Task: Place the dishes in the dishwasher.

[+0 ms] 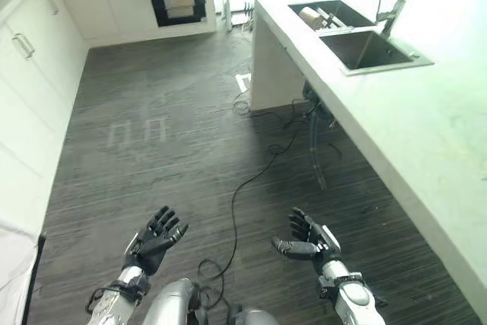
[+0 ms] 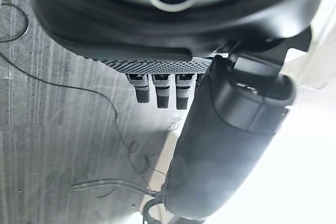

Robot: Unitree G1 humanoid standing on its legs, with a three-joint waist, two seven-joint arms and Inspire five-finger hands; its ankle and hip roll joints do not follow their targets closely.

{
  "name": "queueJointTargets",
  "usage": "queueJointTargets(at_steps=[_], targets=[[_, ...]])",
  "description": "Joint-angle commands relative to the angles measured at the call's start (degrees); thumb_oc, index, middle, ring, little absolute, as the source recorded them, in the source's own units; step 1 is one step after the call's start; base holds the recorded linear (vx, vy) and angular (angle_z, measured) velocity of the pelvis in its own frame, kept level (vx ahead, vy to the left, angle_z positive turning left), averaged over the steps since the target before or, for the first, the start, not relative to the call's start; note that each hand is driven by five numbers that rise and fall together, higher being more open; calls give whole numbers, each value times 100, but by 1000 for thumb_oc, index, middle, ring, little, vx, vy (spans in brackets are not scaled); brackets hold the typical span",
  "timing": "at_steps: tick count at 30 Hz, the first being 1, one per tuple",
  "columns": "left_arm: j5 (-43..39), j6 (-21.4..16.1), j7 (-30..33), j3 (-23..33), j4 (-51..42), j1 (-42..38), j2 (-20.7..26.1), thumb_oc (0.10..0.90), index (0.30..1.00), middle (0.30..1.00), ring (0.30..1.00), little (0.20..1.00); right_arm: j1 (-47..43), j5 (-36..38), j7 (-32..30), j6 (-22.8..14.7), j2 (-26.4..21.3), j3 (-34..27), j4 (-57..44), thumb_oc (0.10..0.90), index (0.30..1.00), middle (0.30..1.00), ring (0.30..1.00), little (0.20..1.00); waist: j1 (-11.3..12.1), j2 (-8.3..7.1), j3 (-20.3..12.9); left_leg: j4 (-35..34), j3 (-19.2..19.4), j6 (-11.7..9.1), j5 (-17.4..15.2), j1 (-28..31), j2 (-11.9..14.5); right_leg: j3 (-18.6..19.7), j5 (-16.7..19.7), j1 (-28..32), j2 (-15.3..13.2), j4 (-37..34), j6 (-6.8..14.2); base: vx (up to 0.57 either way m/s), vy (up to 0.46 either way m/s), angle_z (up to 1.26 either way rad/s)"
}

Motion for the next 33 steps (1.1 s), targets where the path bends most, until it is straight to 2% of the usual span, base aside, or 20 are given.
queueJointTargets(at_steps=[1, 3, 6, 7, 10, 11, 12, 14, 15, 17, 19, 20, 22, 24, 28, 29, 30, 31, 32, 33], targets=[[-27, -432, -240, 133, -833, -59, 287, 800, 900, 900, 900, 900, 54, 175, 88, -482, -255, -243, -839, 800, 900, 900, 900, 900, 14, 228, -95, -296, -449, -284, 111, -1, 216, 898, 293, -285, -334, 160, 1097, 436, 182, -41], [83, -509, -349, 181, -809, 32, 214, 800, 900, 900, 900, 900, 91, 102, 77, -593, -268, -192, -947, 800, 900, 900, 900, 900, 174, 242, -148, -296, -709, -314, 237, -307, 156, 1154, -15, 82, -228, 160, 1091, 407, 198, -29], [82, -442, -355, 269, -816, -51, 241, 800, 900, 900, 900, 900, -29, 112, 108, -604, -261, -144, -1045, 800, 900, 900, 900, 900, 211, 226, -242, -296, -525, -218, -2, -144, 189, 1077, -178, 310, -564, 160, 1277, 380, 282, -86], [48, -372, -335, 222, -740, -234, 346, 800, 900, 900, 900, 900, 34, 136, 111, -586, -184, -175, -1137, 800, 900, 900, 900, 900, 187, 182, -336, -296, -425, -69, -99, -1, 87, 999, -144, 550, -799, 160, 1441, 438, 275, -94], [194, -254, -359, 134, -801, -388, 475, 800, 900, 900, 900, 900, 99, 132, 23, -559, -43, -168, -1233, 800, 900, 900, 900, 900, 141, 71, -465, -296, -394, 149, -239, 178, -152, 726, 637, 770, -1010, 160, 1684, 391, 197, -1], [248, -267, -342, 37, -783, -453, 542, 800, 900, 900, 900, 900, 88, 71, -9, -533, 33, -153, -1244, 800, 900, 900, 900, 900, 64, 110, -512, -296, -530, 260, -330, 372, -313, 573, 1622, 917, -1006, 229, 1792, 413, 229, 46], [275, -240, -324, 11, -802, -486, 552, 800, 900, 900, 900, 900, 97, 84, -42, -485, 64, -145, -1311, 800, 900, 900, 900, 900, 24, 194, -491, -296, -636, 321, -406, 542, -378, 504, 1961, 606, -1060, 886, 1802, 372, 228, 44], [346, -218, -252, -27, -885, -484, 549, 800, 900, 900, 900, 900, 82, 20, -92, -442, 140, -63, -1353, 800, 900, 900, 900, 900, 2, 362, -441, -296, -879, 441, -544, 811, -502, 455, 2189, -63, -1158, 2099, 1726, 267, 191, 36], [394, -228, -197, -14, -944, -448, 537, 800, 900, 900, 900, 900, 29, -50, -101, -452, 174, -2, -1303, 800, 900, 900, 900, 900, -37, 421, -388, -296, -923, 462, -610, 981, -533, 426, 2227, -530, -1163, 2397, 1657, 280, 138, 17], [359, -210, -179, 42, -1001, -374, 581, 800, 900, 900, 900, 900, -16, -41, -129, -456, 150, 60, -1237, 800, 900, 900, 900, 900, -49, 381, -352, -296, -911, 467, -636, 1109, -614, 214, 1782, -713, -1002, 1845, 1515, 324, -47, 3], [268, -157, -189, 115, -1050, -336, 647, 800, 900, 900, 900, 900, 18, 2, -111, -454, 123, 79, -1281, 800, 900, 900, 900, 900, -143, 203, -284, -296, -889, 438, -768, 1311, -735, -126, 1854, -682, -805, 514, 1574, 447, -206, 15], [207, -82, -220, 205, -1124, -316, 684, 800, 900, 900, 900, 900, 136, 48, -24, -483, 59, 19, -1355, 800, 900, 900, 900, 900, -265, 6, -164, -296, -878, 386, -981, 1561, -903, -287, 1675, -1224, -1005, 160, 1588, 425, -204, 19], [157, -86, -217, 235, -1193, -275, 715, 800, 900, 900, 900, 900, 263, 131, 105, -507, -10, -52, -1440, 800, 900, 900, 900, 900, -403, -132, -136, -296, -894, 345, -1217, 1769, -1032, -227, 1484, -1877, -1190, 160, 1664, 468, -182, 80], [118, -133, -187, 217, -1299, -201, 726, 800, 900, 900, 900, 900, 353, 141, 225, -503, -40, -101, -1554, 800, 900, 900, 900, 900, -503, -117, -143, -296, -953, 345, -1332, 1913, -1052, -168, 1644, -2160, -1220, 160, 1691, 446, -164, 48], [-99, -308, -157, 274, -1516, -45, 585, 800, 900, 900, 900, 900, 219, 88, 283, -435, -217, -10, -1682, 800, 900, 900, 900, 900, -450, -112, -428, -296, -859, 283, -1696, 2370, -1052, -165, 1468, -1798, -1194, 160, 1474, 516, -174, -2], [-107, -337, -165, 283, -1546, -35, 546, 800, 900, 900, 900, 900, 198, 91, 323, -422, -251, -34, -1708, 800, 900, 900, 900, 900, -443, -72, -461, -296, -828, 218, -1572, 2473, -999, -178, 1414, -1741, -1148, 160, 1420, 364, -72, 15], [-128, -424, -161, 264, -1594, -34, 490, 800, 900, 900, 900, 900, 165, 54, 385, -411, -322, -84, -1768, 800, 900, 900, 900, 900, -424, -3, -501, -296, -655, 28, -776, 2788, -839, -164, 1281, -1615, -1034, 160, 1286, 408, -121, 12], [-165, -465, -144, 243, -1623, -64, 458, 800, 900, 900, 900, 900, 130, 50, 437, -384, -434, -146, -1820, 800, 900, 900, 900, 900, -360, -127, -504, -224, -459, -154, 108, 2851, -790, -96, 1156, -1442, -1118, 160, 1188, 352, -134, 12], [-167, -472, -131, 230, -1636, -74, 450, 800, 900, 900, 900, 900, 124, 35, 460, -386, -457, -166, -1833, 800, 900, 900, 900, 900, -330, -169, -466, -110, -435, -193, 232, 2778, -791, -74, 1129, -1384, -1145, 160, 1159, 282, -166, 11], [-169, -546, -68, 173, -1709, -103, 388, 800, 900, 900, 900, 900, 18, 1, 588, -411, -579, -224, -1854, 800, 900, 900, 900, 900, -180, -289, -308, 1251, -451, -309, 597, 1815, -825, 41, 966, -1070, -1208, 160, 1026, 189, -134, 12]])
